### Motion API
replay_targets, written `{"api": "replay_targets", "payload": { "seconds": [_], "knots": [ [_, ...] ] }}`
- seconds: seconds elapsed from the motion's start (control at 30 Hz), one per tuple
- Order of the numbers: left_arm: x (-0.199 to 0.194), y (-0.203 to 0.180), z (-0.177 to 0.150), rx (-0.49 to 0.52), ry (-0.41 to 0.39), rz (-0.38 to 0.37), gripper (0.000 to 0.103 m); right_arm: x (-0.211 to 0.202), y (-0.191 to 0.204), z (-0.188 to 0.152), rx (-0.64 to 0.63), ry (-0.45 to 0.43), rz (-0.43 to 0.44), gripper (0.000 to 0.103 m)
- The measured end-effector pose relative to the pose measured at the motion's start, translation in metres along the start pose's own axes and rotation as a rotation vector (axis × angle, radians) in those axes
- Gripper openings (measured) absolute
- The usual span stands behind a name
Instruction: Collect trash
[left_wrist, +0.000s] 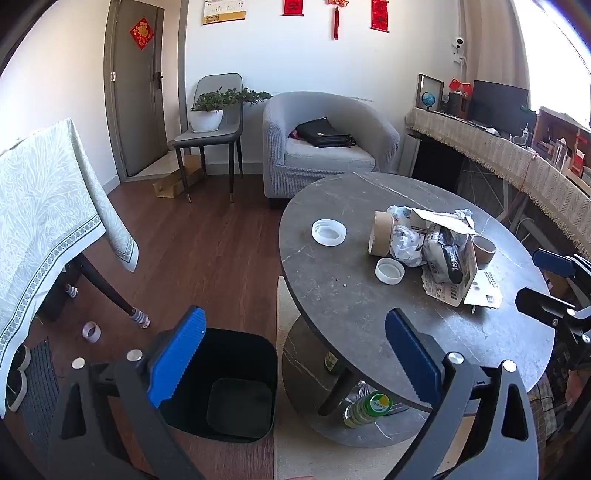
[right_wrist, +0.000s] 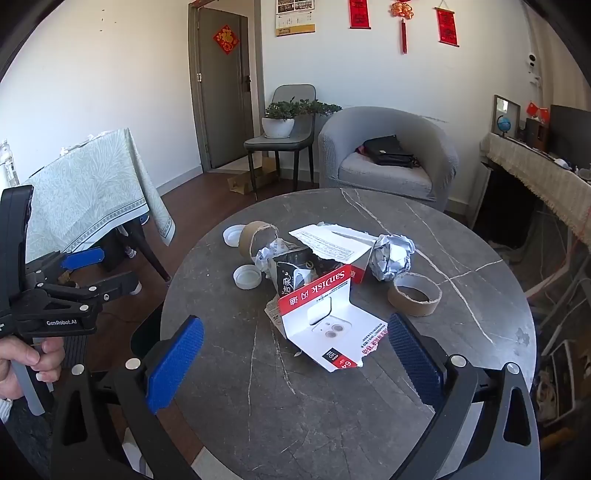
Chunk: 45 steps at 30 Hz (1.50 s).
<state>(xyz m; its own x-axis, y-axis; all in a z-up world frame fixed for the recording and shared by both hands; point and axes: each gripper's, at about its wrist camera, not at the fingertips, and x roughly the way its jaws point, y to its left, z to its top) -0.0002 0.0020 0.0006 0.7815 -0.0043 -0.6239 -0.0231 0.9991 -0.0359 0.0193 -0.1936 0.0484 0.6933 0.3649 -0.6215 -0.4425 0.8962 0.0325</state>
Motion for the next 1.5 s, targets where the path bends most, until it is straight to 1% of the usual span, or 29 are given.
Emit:
{"api": "replay_targets", "payload": {
  "seconds": [1.5],
  "knots": [
    [0.0006,-0.0007,0.0,-0.003,0.003,0.007,0.099,0.0039,0.0024,-0.0007,-0.004,0.003,0.004,0.1]
  ]
}}
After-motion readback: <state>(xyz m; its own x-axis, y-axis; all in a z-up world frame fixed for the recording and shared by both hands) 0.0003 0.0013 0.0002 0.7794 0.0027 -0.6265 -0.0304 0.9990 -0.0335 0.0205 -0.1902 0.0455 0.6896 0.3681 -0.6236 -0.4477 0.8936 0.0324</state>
